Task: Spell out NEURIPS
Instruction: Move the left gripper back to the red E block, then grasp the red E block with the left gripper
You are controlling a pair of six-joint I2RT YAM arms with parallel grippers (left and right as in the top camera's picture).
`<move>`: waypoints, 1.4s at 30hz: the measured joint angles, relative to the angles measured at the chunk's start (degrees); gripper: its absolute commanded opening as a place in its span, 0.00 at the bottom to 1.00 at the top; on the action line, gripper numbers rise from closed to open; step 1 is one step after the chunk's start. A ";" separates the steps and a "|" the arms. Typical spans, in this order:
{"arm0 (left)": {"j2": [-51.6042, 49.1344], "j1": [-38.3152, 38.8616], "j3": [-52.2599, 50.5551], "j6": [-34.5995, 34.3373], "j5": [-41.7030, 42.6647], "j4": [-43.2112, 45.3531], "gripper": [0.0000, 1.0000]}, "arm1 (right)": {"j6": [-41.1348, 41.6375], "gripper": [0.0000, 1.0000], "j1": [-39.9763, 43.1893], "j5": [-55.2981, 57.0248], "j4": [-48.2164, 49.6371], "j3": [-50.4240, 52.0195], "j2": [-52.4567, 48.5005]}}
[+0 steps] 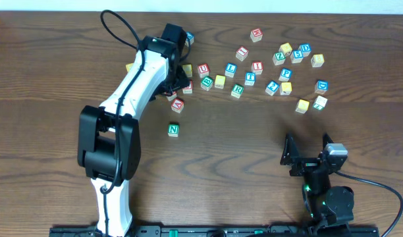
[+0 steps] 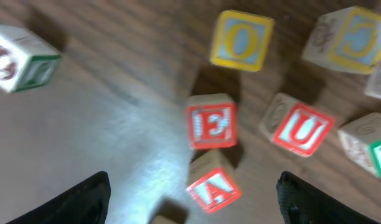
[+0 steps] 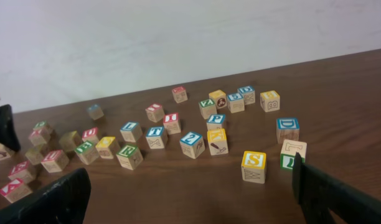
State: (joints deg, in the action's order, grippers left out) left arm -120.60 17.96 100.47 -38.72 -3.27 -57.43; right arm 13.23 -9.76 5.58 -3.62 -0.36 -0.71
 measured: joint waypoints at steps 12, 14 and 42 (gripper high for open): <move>-1.31 0.13 0.00 0.13 1.46 2.16 0.84 | 0.00 0.99 0.00 0.00 0.00 0.00 0.00; -2.10 0.13 0.02 0.13 1.44 2.14 0.84 | 0.00 0.99 0.00 0.00 0.00 0.00 0.00; -5.25 -1.68 -0.31 0.15 1.44 4.79 0.84 | 0.00 0.99 0.00 -0.02 0.00 0.00 0.00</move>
State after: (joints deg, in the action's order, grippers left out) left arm -125.84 16.27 100.16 -38.57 -1.83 -52.64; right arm 13.23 -9.76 5.56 -3.62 -0.36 -0.71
